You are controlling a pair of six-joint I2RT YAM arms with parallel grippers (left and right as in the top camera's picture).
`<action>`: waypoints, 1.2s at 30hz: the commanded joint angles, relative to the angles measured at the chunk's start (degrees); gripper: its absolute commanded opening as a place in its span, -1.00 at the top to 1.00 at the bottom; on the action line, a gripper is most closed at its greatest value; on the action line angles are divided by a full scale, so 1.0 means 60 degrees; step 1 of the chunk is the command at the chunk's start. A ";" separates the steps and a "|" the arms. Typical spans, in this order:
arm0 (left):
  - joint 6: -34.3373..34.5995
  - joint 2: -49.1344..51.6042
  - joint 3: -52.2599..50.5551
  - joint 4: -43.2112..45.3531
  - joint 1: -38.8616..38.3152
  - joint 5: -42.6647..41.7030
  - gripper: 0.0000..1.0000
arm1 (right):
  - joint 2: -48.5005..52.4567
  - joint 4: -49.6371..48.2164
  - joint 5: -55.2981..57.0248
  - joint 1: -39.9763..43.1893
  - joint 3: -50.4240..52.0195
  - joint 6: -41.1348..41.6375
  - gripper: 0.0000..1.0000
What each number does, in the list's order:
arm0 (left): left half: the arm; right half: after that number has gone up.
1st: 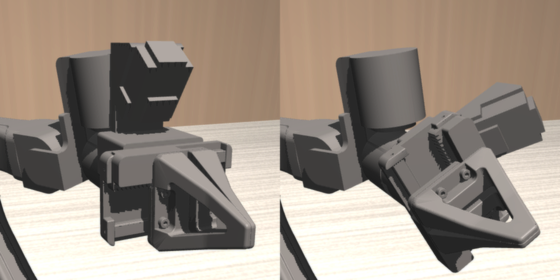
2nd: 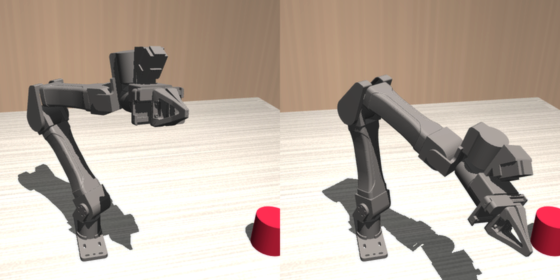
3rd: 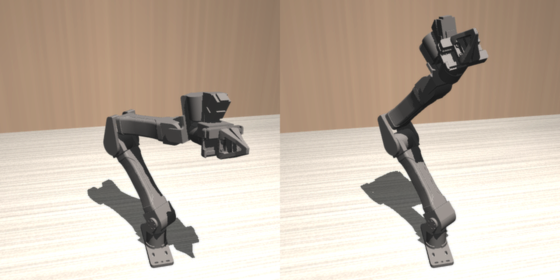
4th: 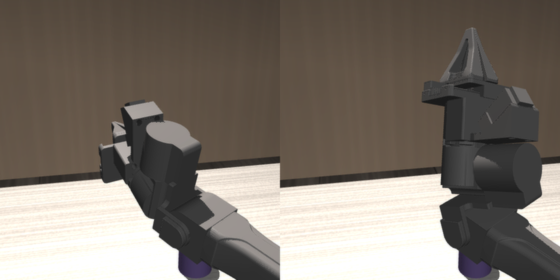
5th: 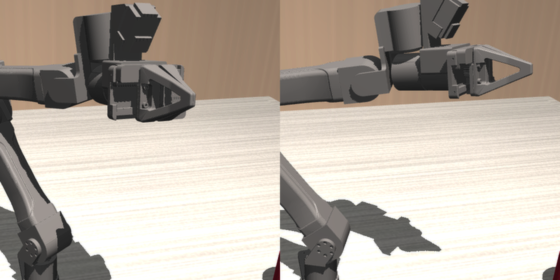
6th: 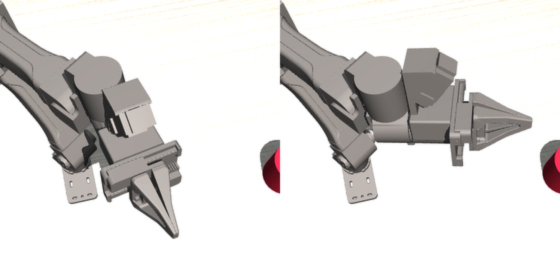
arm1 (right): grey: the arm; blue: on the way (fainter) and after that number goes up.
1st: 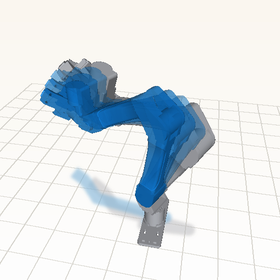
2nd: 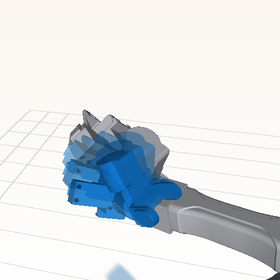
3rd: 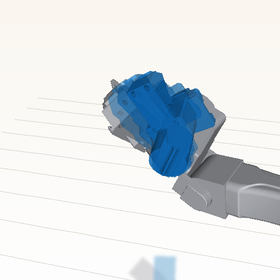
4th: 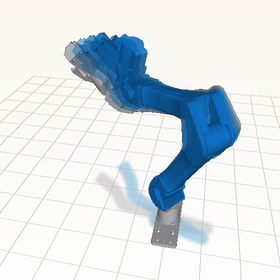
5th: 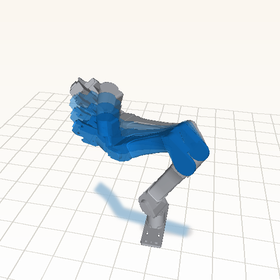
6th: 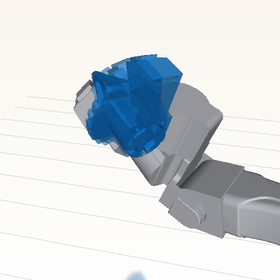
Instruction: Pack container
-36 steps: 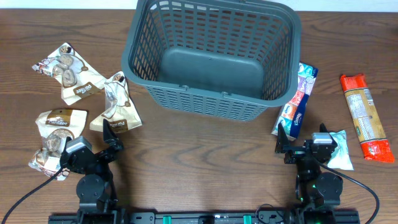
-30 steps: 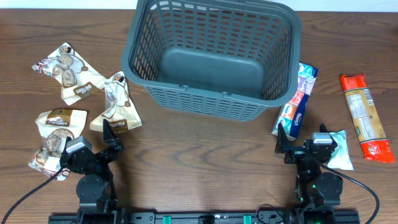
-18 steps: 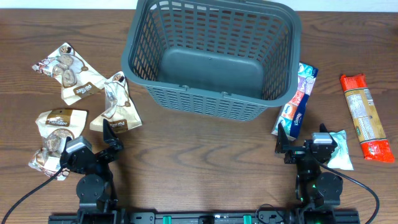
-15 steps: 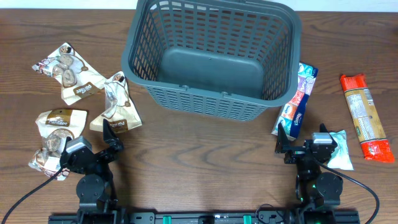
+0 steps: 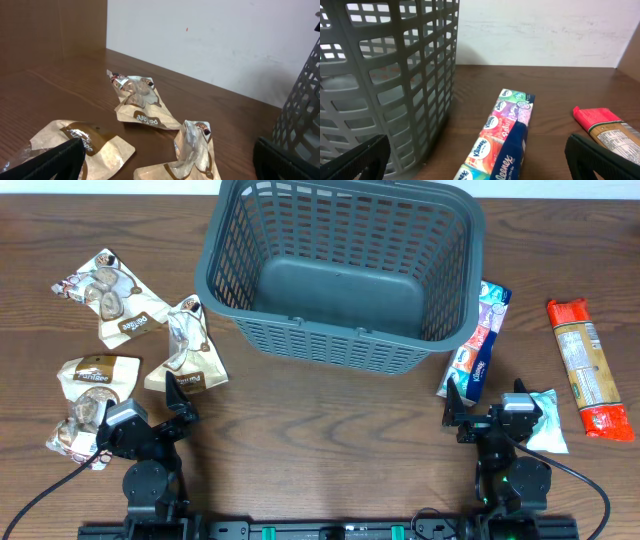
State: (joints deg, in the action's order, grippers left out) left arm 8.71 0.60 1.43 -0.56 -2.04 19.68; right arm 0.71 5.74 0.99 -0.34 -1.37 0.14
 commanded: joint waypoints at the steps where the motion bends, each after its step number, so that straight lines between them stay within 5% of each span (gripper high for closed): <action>1: -0.0164 -0.0062 -0.0197 -0.0328 -0.0047 0.0058 -0.97 | -0.0069 -0.0015 -0.0062 -0.0080 0.0062 -0.0146 -0.99; 36: -0.0168 -0.0062 -0.0197 -0.0328 -0.0047 0.0058 -0.97 | -0.0069 -0.0015 -0.0062 -0.0080 0.0062 -0.0146 -0.99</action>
State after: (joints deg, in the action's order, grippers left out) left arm 8.71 0.60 1.43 -0.56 -2.04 19.68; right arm 0.71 5.74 1.02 -0.34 -1.37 -0.27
